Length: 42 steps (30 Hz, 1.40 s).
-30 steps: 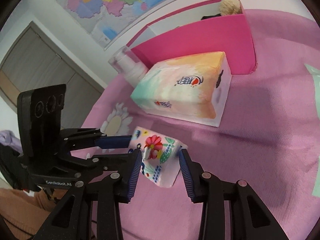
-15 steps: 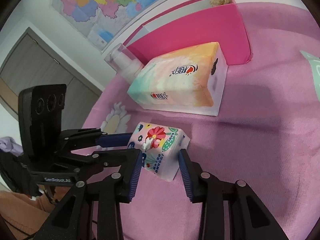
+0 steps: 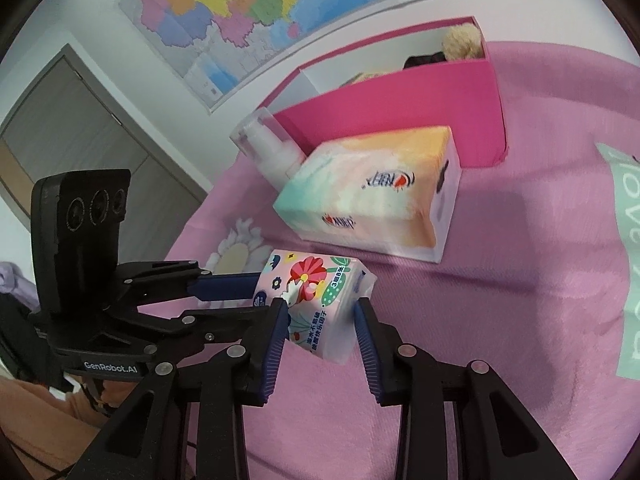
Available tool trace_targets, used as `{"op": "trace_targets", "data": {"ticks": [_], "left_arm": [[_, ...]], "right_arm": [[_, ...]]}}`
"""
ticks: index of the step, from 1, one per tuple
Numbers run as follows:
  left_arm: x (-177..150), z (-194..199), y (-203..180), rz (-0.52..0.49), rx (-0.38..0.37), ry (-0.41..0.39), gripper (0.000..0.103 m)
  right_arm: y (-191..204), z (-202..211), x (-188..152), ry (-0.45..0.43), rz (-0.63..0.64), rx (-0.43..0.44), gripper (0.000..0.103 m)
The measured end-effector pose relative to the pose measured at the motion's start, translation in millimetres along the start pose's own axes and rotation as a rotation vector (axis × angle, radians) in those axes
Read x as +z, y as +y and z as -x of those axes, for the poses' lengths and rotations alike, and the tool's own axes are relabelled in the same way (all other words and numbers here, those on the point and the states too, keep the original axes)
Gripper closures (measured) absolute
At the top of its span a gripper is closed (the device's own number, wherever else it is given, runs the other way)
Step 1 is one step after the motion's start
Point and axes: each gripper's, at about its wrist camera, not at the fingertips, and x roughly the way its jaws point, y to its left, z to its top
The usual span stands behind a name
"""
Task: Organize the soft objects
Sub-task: 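Carry the floral packet over the pink box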
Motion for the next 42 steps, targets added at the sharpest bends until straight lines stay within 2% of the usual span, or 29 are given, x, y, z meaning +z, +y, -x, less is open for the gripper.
{"op": "trace_targets", "data": {"ticks": [16, 42], "left_arm": [[6.1, 15.4, -3.0, -0.013, 0.004, -0.044, 0.062], [48.5, 32.8, -9.7, -0.061, 0.035, -0.129, 0.062]], "right_arm": [[6.2, 12.0, 9.6, -0.033, 0.026, 0.014, 0.068], [8.1, 35.9, 45.9, -0.12, 0.072, 0.007, 0.068]]}}
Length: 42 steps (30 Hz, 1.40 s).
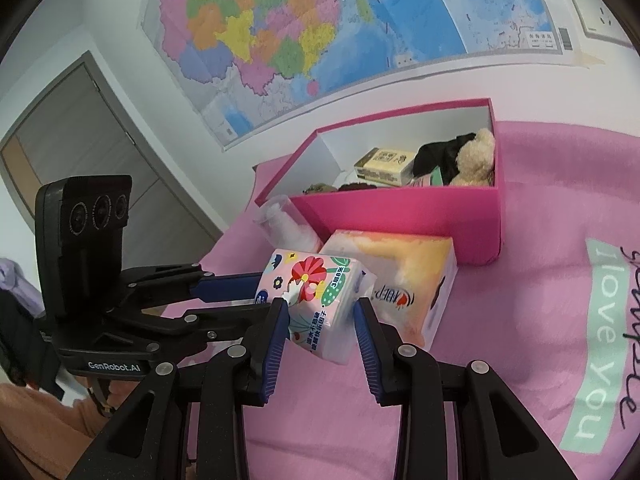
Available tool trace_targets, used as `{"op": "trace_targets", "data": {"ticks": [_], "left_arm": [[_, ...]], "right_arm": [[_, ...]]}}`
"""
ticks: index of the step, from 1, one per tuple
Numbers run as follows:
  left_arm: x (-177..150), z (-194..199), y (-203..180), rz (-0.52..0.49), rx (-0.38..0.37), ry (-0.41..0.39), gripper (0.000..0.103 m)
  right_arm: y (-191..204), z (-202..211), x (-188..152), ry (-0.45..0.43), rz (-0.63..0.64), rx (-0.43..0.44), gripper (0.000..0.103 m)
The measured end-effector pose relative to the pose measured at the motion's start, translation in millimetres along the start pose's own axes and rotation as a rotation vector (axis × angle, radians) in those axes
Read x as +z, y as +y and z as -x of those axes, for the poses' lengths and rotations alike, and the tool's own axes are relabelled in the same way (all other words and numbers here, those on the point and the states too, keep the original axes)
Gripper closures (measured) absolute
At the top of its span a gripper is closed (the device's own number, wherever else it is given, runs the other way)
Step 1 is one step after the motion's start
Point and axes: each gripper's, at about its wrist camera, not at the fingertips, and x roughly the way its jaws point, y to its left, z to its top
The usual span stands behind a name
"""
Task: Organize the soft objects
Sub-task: 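Carry the floral packet over the pink box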
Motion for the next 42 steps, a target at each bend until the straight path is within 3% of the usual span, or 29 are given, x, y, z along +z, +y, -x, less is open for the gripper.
{"op": "trace_targets", "data": {"ticks": [42], "left_arm": [[45.6, -13.9, 18.0, 0.006, 0.022, -0.036, 0.062]], "right_arm": [[-9.8, -3.6, 43.8, -0.059, 0.014, 0.008, 0.068]]}}
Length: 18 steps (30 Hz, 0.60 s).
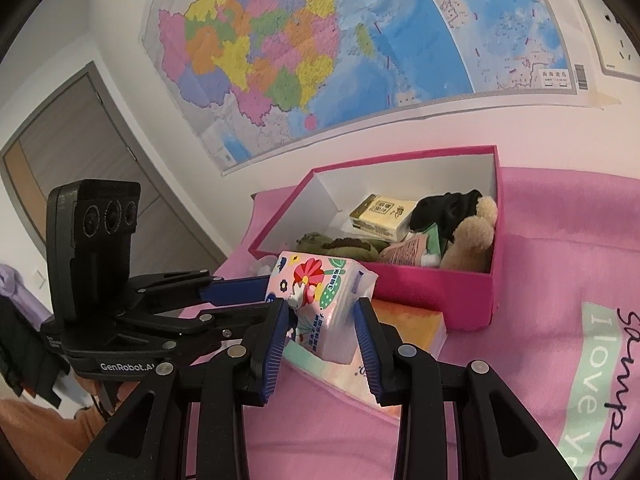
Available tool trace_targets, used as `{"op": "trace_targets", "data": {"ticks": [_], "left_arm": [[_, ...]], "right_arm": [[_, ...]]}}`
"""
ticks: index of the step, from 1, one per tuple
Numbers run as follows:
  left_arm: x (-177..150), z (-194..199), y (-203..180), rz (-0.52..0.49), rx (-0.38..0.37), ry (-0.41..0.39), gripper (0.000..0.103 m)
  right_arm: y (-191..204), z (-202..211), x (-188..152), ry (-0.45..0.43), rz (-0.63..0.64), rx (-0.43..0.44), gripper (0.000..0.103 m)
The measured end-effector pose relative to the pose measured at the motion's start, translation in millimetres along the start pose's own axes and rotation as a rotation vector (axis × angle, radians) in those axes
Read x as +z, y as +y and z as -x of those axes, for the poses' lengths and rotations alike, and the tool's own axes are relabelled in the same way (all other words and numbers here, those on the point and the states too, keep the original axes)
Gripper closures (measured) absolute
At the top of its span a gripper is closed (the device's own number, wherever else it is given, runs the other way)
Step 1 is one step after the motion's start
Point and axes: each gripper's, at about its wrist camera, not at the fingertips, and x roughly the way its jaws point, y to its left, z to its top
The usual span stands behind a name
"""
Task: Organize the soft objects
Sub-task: 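Carry the floral packet over the pink box, then lower the floral packet into the pink box and open the right tool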
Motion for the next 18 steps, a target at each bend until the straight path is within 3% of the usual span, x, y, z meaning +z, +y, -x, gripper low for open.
{"op": "trace_targets", "data": {"ticks": [18], "left_arm": [[16.0, -8.7, 1.8, -0.005, 0.012, 0.005, 0.062]], "right_arm": [[-4.9, -1.5, 16.7, -0.026, 0.007, -0.001, 0.068]]}}
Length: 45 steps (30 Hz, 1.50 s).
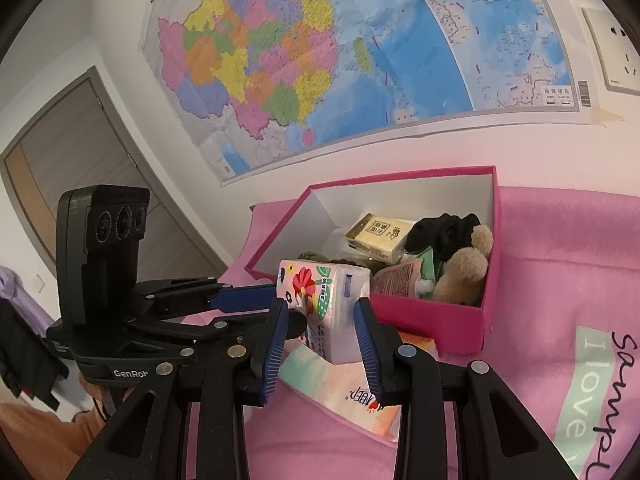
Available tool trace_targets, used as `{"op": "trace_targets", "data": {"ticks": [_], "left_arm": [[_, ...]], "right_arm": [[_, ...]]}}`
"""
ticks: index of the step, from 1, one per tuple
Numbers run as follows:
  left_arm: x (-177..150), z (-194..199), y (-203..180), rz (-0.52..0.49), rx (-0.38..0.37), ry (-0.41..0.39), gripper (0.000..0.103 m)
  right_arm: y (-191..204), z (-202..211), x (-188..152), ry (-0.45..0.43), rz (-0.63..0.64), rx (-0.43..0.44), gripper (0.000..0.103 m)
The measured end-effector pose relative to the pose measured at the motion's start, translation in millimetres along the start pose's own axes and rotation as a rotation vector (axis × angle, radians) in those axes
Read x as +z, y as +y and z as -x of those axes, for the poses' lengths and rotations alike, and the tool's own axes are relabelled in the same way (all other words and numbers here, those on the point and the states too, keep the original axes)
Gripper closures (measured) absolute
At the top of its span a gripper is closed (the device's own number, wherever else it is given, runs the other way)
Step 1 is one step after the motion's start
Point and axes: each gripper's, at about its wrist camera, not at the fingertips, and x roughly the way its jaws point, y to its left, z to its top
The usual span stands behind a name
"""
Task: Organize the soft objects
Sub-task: 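Lower the floral packet into the pink box and open the right tool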
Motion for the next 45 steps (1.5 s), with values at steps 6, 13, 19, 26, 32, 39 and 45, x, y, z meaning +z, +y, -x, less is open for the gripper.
{"op": "trace_targets", "data": {"ticks": [6, 13, 19, 26, 32, 39, 45], "left_arm": [[4.8, -3.6, 0.8, -0.002, 0.008, 0.002, 0.062], [9.4, -6.8, 2.4, -0.006, 0.011, 0.002, 0.062], [14.8, -10.5, 4.9, -0.005, 0.014, 0.003, 0.062], [19.5, -14.4, 8.4, 0.001, 0.013, 0.006, 0.062], [23.2, -17.4, 10.5, 0.003, 0.013, 0.009, 0.062], [28.1, -21.6, 10.9, -0.001, 0.018, 0.015, 0.062], [34.1, -25.4, 12.0, -0.003, 0.022, 0.017, 0.062]], "right_arm": [[-4.1, -3.1, 4.7, 0.0, -0.003, -0.003, 0.068], [-7.2, -5.4, 8.7, -0.001, -0.005, -0.005, 0.068], [-8.7, -7.2, 11.6, -0.003, -0.005, -0.006, 0.068], [-11.5, -10.3, 14.5, -0.001, -0.01, -0.007, 0.068], [-12.6, -12.4, 15.8, 0.0, -0.014, -0.01, 0.068], [-16.2, -15.7, 18.8, 0.002, -0.02, -0.015, 0.068], [-20.3, -18.8, 20.7, -0.001, -0.03, -0.023, 0.068]]}}
